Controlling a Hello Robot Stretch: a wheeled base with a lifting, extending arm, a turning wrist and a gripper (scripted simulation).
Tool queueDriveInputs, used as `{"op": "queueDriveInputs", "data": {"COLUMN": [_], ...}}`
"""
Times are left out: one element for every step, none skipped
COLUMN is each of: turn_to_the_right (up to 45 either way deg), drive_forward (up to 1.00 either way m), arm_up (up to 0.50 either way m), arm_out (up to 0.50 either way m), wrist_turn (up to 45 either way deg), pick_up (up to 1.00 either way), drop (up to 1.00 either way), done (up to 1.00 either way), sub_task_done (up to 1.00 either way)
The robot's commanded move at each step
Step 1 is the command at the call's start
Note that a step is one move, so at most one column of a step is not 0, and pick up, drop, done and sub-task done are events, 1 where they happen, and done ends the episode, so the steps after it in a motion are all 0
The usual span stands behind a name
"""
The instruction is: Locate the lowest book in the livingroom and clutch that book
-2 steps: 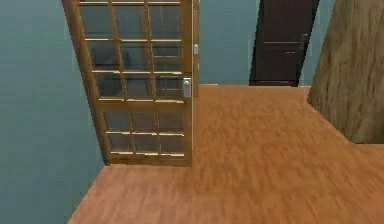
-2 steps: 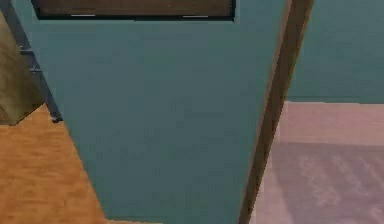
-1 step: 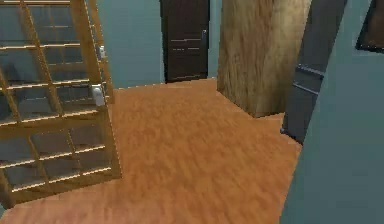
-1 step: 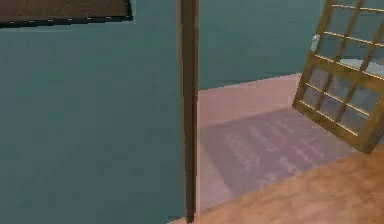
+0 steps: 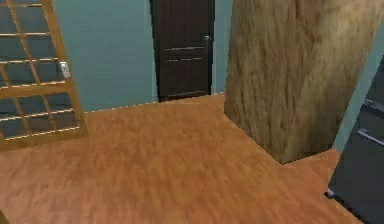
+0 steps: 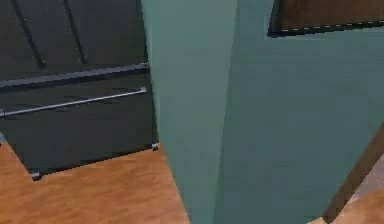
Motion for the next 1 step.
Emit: {"op": "queueDriveInputs", "data": {"turn_to_the_right": [0.0], "drive_forward": [0.60], "arm_up": [0.00], "arm_out": [0.00], "wrist_turn": [0.0], "pick_up": [0.00], "drop": [0.00], "done": [0.00], "sub_task_done": [0.00]}}
